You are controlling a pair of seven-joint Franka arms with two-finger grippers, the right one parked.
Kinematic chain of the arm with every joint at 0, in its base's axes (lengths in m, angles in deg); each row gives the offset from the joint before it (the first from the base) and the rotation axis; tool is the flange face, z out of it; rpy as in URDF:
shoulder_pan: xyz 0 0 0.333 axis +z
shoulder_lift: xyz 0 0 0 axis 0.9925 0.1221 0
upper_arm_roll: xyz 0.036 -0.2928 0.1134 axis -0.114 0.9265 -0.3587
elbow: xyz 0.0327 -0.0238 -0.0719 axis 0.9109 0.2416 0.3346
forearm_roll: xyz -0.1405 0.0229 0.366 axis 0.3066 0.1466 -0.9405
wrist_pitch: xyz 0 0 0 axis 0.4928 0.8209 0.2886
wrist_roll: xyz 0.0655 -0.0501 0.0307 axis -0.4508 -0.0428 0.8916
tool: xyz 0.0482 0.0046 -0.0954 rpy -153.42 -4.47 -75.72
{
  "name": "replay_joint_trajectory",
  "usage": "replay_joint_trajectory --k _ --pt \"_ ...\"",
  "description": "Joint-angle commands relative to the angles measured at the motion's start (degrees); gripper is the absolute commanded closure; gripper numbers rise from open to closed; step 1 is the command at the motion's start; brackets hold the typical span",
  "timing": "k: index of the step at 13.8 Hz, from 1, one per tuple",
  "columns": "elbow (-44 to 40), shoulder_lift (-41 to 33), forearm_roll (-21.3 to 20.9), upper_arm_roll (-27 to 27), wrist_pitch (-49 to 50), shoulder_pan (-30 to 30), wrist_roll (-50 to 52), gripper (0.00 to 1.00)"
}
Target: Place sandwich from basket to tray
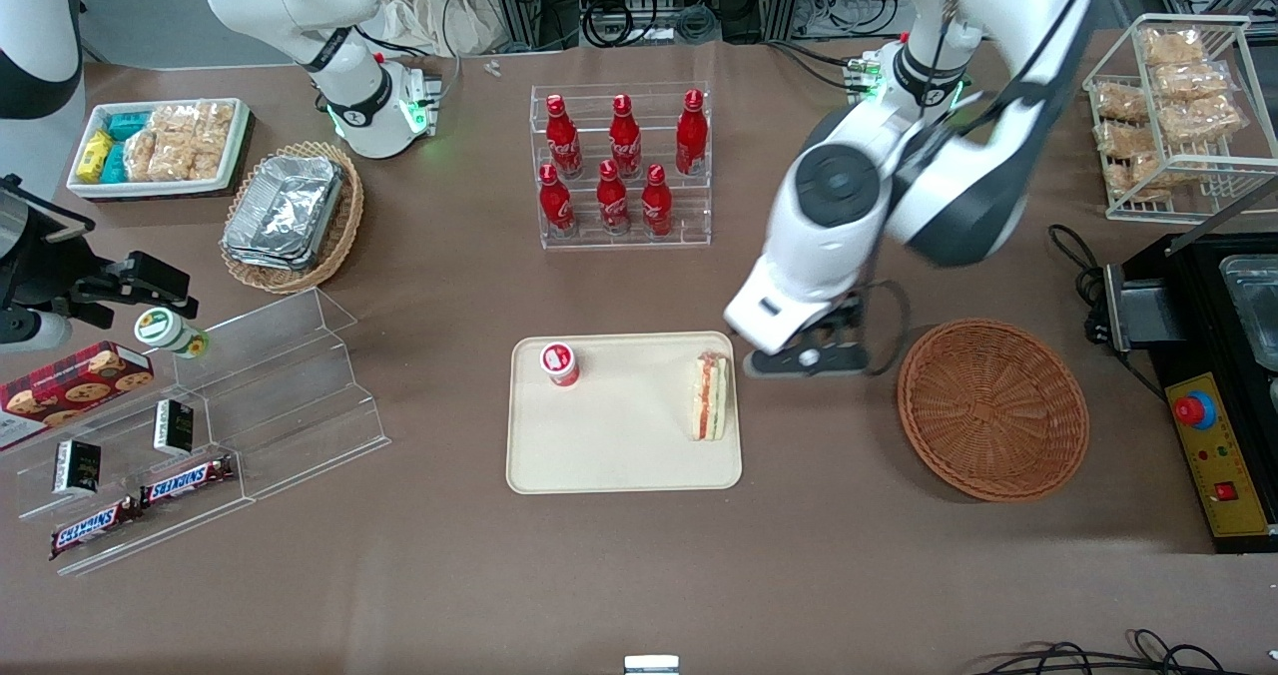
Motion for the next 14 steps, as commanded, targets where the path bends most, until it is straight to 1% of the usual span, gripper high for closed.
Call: replay_joint_trajectory --k 1,3,4,5,6,7,9,10,14 --pt "-1.0 -5.3 5.2 0.1 9.0 7.3 -11.6 0.0" --pt "-2.1 -8.9 5.7 0.0 15.4 12.6 -16.1 0.0" --pt "-2.5 -10.1 6.4 0.1 17.2 16.2 -18.2 0.0" --pt "-2.5 -12.4 7.1 -0.1 17.8 18.5 -20.0 0.0" --pt "-2.5 -14.1 7.2 -1.9 18.3 18.8 -21.4 0.0" --pt "-2.5 -15.5 7.3 -6.4 19.3 17.3 -22.6 0.0" --pt "-2.5 -17.1 7.4 -15.9 20.9 10.8 -24.9 0.0" --pt "-2.5 -17.4 7.8 -17.7 21.8 9.4 -26.1 0.0" --pt "-3.8 -18.0 8.0 -17.9 23.9 9.1 -27.4 0.0"
